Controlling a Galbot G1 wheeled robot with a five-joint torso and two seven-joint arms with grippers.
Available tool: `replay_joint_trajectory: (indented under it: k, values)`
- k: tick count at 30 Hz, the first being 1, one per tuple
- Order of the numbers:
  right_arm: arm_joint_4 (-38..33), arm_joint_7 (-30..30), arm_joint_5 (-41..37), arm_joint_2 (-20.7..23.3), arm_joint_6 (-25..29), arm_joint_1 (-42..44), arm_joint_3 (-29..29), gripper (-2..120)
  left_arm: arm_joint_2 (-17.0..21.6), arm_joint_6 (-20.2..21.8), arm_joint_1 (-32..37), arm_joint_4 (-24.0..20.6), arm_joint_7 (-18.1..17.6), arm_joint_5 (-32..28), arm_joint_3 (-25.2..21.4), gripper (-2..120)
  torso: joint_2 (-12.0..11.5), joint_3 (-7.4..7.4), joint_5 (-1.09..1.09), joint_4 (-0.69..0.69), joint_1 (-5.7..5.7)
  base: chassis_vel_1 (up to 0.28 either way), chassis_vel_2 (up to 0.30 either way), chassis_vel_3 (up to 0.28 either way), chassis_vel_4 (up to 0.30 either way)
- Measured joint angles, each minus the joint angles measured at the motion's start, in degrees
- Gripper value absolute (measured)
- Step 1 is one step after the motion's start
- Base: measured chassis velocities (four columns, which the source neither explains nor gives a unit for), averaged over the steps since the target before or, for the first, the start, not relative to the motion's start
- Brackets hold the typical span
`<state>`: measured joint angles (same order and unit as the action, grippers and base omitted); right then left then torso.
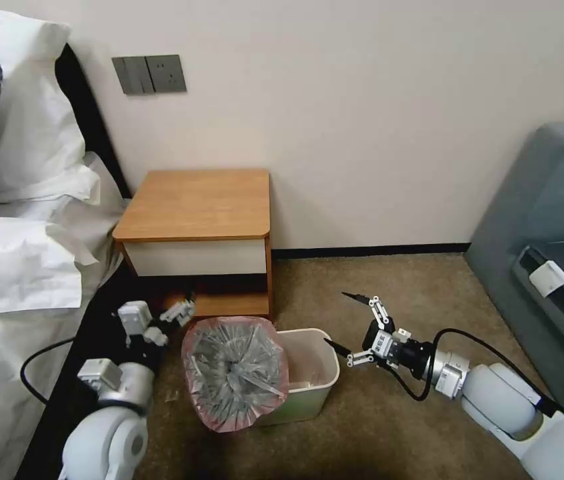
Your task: Pick up the garbage bag from the table and place it over the trash can.
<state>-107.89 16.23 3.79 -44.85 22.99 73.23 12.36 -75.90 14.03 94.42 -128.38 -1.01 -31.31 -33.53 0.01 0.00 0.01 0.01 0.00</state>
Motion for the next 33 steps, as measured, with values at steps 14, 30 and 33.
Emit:
replay_joint_trajectory:
  k: [14, 30, 33]
  values:
    - [1.3, -0.3, 0.1, -4.7, 2.3, 1.2, 0.8, 100, -0.2, 11.5, 3.0, -3.2, -3.2, -2.8, 3.0, 95, 0.0, 0.00, -0.01, -0.01, 0.00, 0.000, 0.000, 0.000, 0.000]
    - [0.9, -0.3, -0.2, -5.1, 3.0, 2.4, 1.0, 100, -1.2, 8.4, 3.1, 2.8, -2.8, 2.5, 5.8, 98, 0.0, 0.00, -0.01, -0.01, 0.00, 0.000, 0.000, 0.000, 0.000]
    - [0.9, -0.3, -0.2, -5.1, 3.0, 2.4, 1.0, 100, -1.2, 8.8, 2.7, 2.7, -2.9, 2.7, 5.8, 97, 0.0, 0.00, -0.01, -0.01, 0.00, 0.000, 0.000, 0.000, 0.000]
